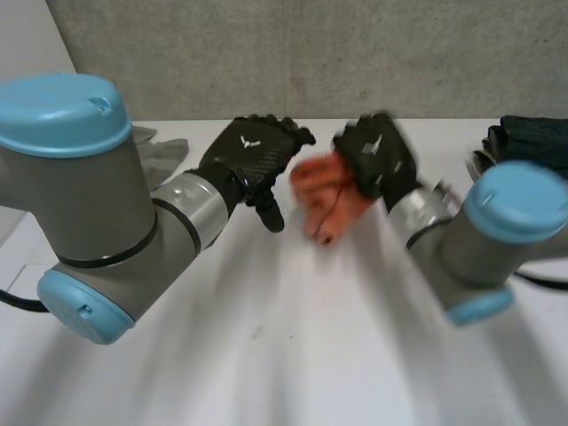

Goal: Fold the laundry.

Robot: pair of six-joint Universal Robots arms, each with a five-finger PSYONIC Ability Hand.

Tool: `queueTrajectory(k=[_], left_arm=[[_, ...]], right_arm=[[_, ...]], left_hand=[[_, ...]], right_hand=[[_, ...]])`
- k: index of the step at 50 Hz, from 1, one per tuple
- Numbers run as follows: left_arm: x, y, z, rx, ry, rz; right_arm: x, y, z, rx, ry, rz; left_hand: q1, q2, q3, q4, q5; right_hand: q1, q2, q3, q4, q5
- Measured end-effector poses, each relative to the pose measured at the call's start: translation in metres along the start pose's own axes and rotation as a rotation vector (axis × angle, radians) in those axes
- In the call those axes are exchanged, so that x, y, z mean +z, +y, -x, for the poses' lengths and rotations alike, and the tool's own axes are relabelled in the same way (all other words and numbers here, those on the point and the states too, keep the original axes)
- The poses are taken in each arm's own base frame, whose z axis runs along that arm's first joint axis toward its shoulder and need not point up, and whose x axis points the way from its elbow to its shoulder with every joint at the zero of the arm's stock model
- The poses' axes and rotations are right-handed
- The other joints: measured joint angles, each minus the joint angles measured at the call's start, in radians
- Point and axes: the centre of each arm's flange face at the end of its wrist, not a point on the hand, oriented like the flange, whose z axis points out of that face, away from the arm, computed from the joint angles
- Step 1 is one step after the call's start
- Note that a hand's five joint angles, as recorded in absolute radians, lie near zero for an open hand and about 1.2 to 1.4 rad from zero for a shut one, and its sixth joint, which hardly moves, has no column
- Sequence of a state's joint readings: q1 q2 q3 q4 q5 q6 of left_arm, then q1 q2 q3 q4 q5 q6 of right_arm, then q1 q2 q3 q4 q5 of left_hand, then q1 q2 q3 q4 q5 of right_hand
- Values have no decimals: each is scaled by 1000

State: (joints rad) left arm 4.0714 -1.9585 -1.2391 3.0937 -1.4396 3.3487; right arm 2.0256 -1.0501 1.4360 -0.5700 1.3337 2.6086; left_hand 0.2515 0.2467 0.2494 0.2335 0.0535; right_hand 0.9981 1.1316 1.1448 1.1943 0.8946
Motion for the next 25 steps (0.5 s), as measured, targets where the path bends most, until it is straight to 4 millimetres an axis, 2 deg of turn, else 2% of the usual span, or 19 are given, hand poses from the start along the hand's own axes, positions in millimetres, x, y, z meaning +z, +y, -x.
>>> queueTrajectory(k=[6,7,8,11,12,13,17,21,24,25], left_arm=[[-1,-17,-2,1,4,-55],[-1,-20,-4,0,7,-66],[-2,-22,-5,0,10,-72],[-3,-29,-12,0,26,-94],[-4,-31,-14,0,31,-99],[-4,-31,-14,1,33,-100],[-6,-34,-22,2,52,-109],[-7,-33,-26,3,63,-106],[-8,-31,-28,3,69,-101],[-8,-31,-29,3,70,-100]], right_arm=[[31,-13,-81,-20,115,-141],[37,-15,-105,-15,154,-174],[40,-15,-117,-10,174,-189],[46,-8,-180,31,277,-259],[47,-3,-197,45,303,-275],[47,0,-203,50,313,-282],[43,35,-261,96,403,-331],[34,77,-295,97,460,-330],[23,117,-311,94,479,-293],[22,122,-312,94,479,-287]], left_hand=[[0,0,0,0,0],[0,0,0,0,0],[0,0,0,0,0],[0,0,0,0,0],[0,0,0,0,0],[0,0,0,0,0],[0,0,0,0,0],[0,0,0,0,0],[0,0,0,0,0],[0,0,0,0,0]], right_hand=[[0,0,0,0,0],[0,0,0,0,0],[0,0,0,0,0],[0,0,0,0,0],[0,0,0,0,0],[0,0,0,0,0],[0,0,8,0,0],[0,0,8,0,0],[0,0,8,1,0],[0,0,8,1,0]])
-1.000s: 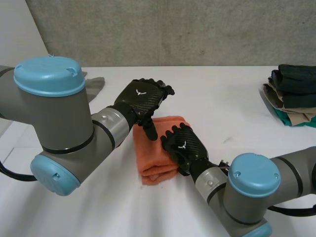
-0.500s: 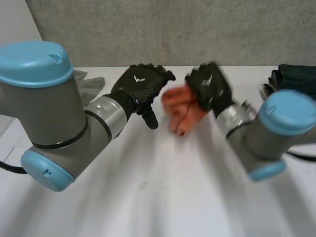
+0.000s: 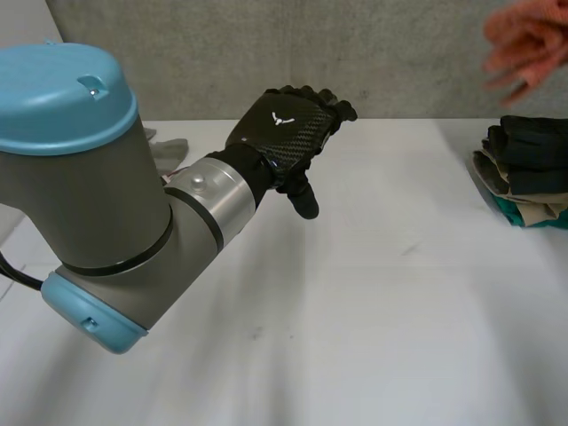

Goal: Fold the laundry.

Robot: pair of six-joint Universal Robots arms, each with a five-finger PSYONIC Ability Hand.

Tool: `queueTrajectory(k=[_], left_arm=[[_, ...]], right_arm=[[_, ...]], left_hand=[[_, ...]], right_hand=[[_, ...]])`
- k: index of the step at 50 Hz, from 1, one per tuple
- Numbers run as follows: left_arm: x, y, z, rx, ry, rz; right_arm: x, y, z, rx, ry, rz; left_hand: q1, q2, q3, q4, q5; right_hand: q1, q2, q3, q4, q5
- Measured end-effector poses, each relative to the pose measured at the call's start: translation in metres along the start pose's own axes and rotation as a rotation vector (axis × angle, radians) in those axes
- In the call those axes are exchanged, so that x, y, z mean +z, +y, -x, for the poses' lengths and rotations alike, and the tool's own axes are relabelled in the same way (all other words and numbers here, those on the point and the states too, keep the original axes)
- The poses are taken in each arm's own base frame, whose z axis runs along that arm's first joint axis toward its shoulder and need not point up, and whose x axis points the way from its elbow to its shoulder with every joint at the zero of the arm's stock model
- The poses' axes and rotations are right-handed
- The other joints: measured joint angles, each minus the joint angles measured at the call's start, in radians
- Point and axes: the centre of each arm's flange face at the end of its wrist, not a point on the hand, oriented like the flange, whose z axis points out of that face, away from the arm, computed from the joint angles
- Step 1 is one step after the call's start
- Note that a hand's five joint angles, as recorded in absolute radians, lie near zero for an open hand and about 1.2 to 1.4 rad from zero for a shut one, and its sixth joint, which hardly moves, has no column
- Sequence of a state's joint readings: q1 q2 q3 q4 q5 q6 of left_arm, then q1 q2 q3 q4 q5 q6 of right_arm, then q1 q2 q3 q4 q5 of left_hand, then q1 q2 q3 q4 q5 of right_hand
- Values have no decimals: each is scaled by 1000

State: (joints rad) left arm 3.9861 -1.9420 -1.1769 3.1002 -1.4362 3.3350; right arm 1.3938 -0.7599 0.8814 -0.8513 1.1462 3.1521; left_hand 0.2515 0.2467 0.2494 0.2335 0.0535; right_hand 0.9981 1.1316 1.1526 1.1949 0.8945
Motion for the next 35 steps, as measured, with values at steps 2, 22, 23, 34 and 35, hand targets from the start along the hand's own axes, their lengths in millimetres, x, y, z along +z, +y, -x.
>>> queueTrajectory(k=[2,22,23,34,35], left_arm=[[0,2,-1,-1,3,5],[-6,6,-16,-3,41,23],[-6,6,-16,-3,41,23],[-7,4,-17,1,44,15],[-7,3,-18,1,45,13]], right_arm=[[-12,25,-11,0,-7,38],[-112,111,-41,24,-100,277],[-111,106,-43,21,-99,276],[-103,52,-59,55,-66,381],[-104,47,-62,51,-61,406]], left_hand=[[0,0,0,0,0],[0,0,0,0,0],[0,0,0,0,0],[0,0,0,0,0],[0,0,0,0,0]], right_hand=[[0,0,0,0,0],[-1,0,0,2,43],[-1,0,0,2,43],[-401,-546,-570,-622,-519],[-429,-573,-594,-648,-544]])
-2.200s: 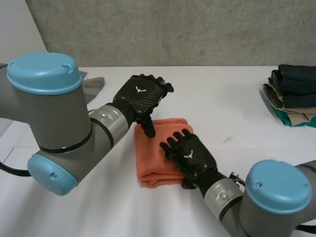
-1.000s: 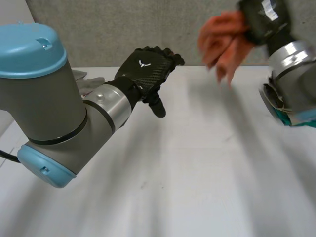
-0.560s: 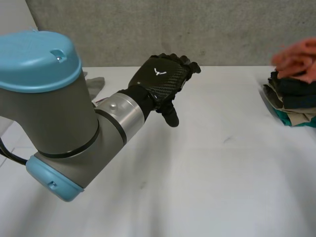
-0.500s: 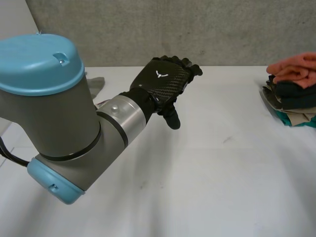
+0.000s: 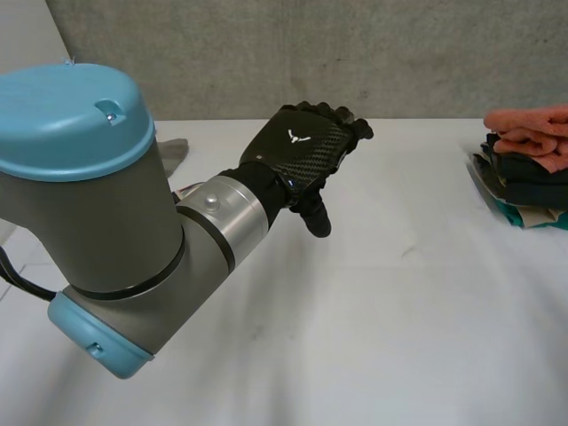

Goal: Fold the laundry.

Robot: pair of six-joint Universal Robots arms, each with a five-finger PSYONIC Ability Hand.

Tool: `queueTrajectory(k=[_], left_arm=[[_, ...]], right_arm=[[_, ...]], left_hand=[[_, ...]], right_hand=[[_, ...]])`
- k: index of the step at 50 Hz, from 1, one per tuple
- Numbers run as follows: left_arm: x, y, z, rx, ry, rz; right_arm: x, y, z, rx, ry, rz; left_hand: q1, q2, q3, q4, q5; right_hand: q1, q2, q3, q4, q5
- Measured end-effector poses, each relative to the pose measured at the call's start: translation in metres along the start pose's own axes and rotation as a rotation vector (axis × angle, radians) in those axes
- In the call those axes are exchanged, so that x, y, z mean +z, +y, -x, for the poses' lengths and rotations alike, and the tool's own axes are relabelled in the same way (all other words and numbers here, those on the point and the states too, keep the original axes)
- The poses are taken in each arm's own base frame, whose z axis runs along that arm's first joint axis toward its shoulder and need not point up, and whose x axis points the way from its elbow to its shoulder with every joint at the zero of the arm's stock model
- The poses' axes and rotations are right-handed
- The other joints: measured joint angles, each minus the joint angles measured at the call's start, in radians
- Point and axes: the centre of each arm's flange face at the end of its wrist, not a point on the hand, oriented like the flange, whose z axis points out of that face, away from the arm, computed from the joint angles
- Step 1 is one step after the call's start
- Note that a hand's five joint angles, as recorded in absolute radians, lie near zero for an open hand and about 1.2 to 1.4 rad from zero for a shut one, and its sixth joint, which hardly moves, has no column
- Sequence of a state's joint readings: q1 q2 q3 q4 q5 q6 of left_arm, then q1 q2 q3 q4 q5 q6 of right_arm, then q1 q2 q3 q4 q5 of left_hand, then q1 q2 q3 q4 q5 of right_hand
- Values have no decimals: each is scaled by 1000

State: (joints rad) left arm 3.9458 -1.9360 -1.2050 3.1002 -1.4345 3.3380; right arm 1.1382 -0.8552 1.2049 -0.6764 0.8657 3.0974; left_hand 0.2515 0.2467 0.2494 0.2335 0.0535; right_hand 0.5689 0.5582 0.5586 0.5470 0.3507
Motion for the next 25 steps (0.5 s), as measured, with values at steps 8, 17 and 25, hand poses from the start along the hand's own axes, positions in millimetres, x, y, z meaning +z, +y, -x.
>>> queueTrajectory(k=[8,17,25], left_arm=[[-3,-7,-3,1,6,-18],[-9,-22,-3,4,6,-62],[-12,-51,6,23,-37,-188]], right_arm=[[-22,-15,-22,-118,70,157],[-52,-44,-93,-362,409,359],[-36,-96,-92,-481,569,252]], left_hand=[[0,0,0,0,0],[-24,0,-24,-15,-6],[-27,0,-25,-18,-6]], right_hand=[[-197,-176,-198,-204,-195],[-267,-275,-281,-271,-274],[-331,-335,-343,-338,-299]])
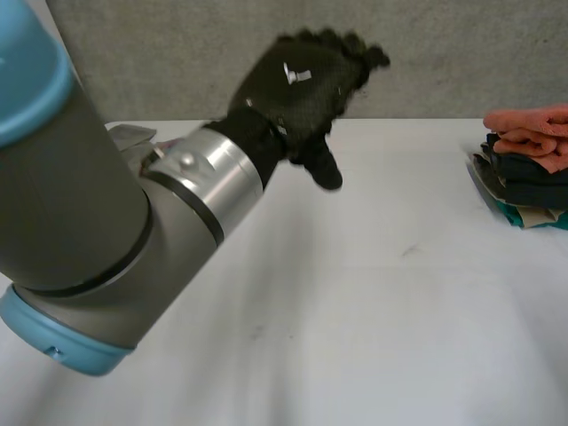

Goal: Fold the laundry.

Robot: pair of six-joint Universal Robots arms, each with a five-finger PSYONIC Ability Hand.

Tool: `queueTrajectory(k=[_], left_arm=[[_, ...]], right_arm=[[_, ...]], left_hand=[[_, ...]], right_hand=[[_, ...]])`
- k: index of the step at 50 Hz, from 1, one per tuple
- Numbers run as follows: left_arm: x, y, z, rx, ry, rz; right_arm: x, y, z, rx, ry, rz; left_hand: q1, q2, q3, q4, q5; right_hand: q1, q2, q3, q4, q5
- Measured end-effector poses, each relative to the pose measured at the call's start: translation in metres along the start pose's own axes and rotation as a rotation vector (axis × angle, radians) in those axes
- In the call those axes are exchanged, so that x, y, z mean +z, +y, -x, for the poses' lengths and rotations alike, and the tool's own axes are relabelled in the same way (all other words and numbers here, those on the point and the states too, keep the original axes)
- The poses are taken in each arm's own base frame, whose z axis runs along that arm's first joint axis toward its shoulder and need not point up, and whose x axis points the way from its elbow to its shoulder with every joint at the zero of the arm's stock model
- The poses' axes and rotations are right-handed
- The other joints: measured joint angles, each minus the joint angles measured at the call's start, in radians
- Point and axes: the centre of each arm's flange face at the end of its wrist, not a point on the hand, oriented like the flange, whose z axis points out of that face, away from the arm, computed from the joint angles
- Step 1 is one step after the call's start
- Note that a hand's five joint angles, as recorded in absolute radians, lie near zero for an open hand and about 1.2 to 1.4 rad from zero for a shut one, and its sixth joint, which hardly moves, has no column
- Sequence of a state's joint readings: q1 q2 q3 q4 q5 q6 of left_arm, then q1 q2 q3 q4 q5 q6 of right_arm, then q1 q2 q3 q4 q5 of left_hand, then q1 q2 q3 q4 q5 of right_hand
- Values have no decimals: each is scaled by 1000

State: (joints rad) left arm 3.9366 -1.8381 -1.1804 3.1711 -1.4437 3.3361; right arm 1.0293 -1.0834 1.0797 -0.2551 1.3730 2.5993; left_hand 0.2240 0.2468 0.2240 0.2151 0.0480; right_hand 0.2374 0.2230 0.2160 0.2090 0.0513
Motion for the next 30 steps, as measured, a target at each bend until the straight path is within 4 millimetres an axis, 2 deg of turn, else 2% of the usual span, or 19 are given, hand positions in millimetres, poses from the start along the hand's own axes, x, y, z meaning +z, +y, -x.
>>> queueTrajectory(k=[1,2,3,5,7,8,10,13,14,15,16,18,19,20,25,26,28,30], left_arm=[[1,-3,3,4,-12,-17],[4,-9,10,12,-41,-47],[6,-12,17,19,-70,-65],[9,-14,32,32,-124,-84],[15,-13,61,56,-220,-96],[17,-10,74,66,-257,-92],[21,0,110,95,-355,-73],[26,27,162,142,-472,-11],[27,50,196,176,-536,41],[27,67,216,197,-567,81],[27,92,244,231,-601,136],[28,126,271,275,-613,203],[28,132,276,283,-614,215],[29,162,296,324,-604,264],[31,236,326,381,-520,338],[31,243,328,383,-511,341],[31,271,335,386,-475,352],[30,285,338,385,-459,355]], right_arm=[[-1,-4,2,4,0,-11],[-6,-31,14,43,-16,-89],[-12,-47,22,74,-36,-139],[-24,-70,34,121,-78,-207],[-47,-102,55,196,-169,-305],[-57,-111,63,220,-208,-335],[-84,-132,82,279,-317,-404],[-124,-147,112,331,-479,-456],[-152,-152,133,355,-588,-471],[-170,-153,147,367,-656,-470],[-195,-153,164,378,-742,-461],[-221,-148,182,385,-832,-432],[-226,-147,185,385,-847,-425],[-247,-139,198,381,-914,-381],[-286,-111,223,323,-1019,-247],[-289,-109,225,314,-1023,-236],[-298,-97,230,271,-1036,-189],[-301,-91,232,246,-1037,-165]], left_hand=[[0,0,-5,-3,0],[0,0,-13,-9,0],[0,0,-15,-10,0],[0,0,-16,-10,0],[0,0,-16,-10,0],[0,0,-16,-10,0],[0,0,-16,-10,0],[-2,0,-16,-10,0],[-11,0,-16,-10,0],[-11,0,-16,-10,0],[-11,0,-16,-10,0],[-11,0,-16,-10,0],[-11,0,-16,-10,0],[-11,0,-16,-10,0],[-11,0,-16,-10,0],[-11,0,-16,-10,0],[-11,0,-16,-10,0],[7,3,3,10,14]], right_hand=[[0,0,0,0,0],[0,0,0,0,0],[0,0,0,0,0],[0,0,0,0,0],[0,0,0,0,0],[0,0,0,0,0],[0,0,0,0,0],[0,0,0,0,0],[0,0,0,0,0],[0,0,0,0,0],[0,0,0,0,0],[0,0,0,0,0],[0,0,0,0,0],[0,0,0,0,0],[0,0,0,0,0],[0,0,0,0,0],[0,0,0,0,0],[0,0,0,0,0]])
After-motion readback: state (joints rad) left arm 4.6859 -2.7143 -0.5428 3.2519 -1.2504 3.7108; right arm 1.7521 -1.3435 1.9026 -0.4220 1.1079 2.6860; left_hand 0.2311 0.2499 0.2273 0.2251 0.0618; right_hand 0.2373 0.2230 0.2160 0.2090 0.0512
